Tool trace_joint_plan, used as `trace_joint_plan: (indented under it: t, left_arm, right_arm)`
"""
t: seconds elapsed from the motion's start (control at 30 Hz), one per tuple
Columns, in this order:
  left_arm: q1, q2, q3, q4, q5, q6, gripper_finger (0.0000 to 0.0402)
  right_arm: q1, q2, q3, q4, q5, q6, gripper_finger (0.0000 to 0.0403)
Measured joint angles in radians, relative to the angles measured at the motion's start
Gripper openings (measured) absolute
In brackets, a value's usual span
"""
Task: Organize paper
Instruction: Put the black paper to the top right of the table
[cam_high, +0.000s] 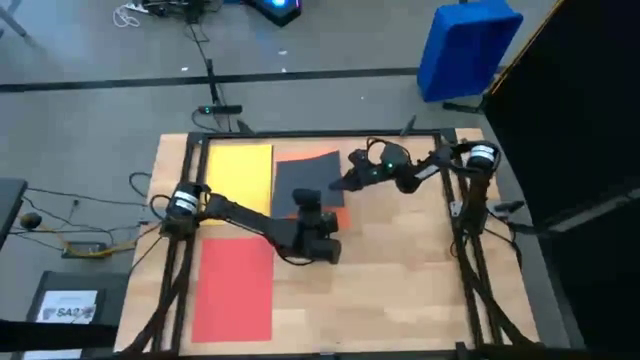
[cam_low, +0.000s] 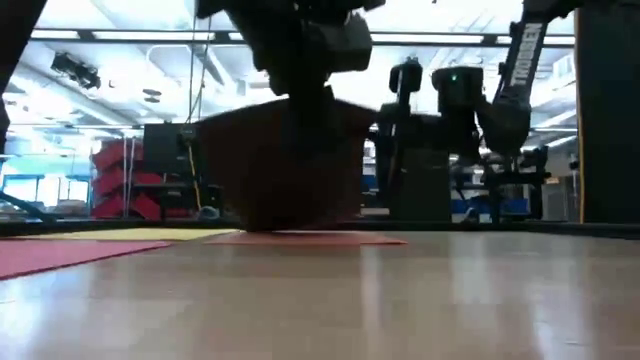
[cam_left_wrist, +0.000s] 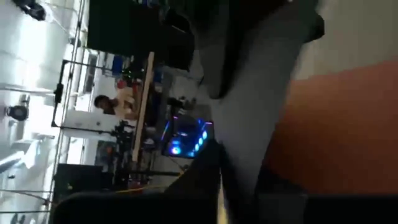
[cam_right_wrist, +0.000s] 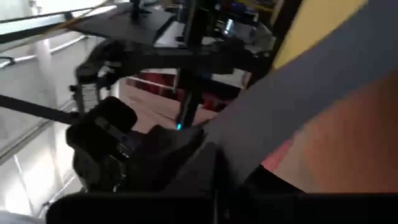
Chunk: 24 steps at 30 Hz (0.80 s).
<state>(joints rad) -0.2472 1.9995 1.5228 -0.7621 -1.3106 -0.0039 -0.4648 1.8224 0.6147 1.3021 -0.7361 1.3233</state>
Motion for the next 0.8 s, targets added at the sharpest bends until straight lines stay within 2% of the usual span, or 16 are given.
trace_joint_plan:
  t: [0.17,0.5,0.6,0.8]
  left_arm:
    - [-0.006,0.000,0.008,-0.008,-0.001,0.001,0.0000]
    - [-0.010,0.000,0.022,0.020,0.000,0.026,0.0000]
    - [-0.011,-0.001,0.031,0.097,0.007,0.084,0.0000]
    - [-0.030,-0.001,0.065,0.323,0.079,0.297,0.0000]
  right_arm:
    - [0.000,-0.117,0.000,-0.185,0.008,-0.068,0.0000]
    - [-0.003,-0.380,0.000,-0.737,0.033,-0.277,0.0000]
    - [-0.003,-0.454,0.000,-0.902,0.052,-0.337,0.0000]
    - [-0.003,-0.596,0.000,-1.186,0.088,-0.429,0.0000]
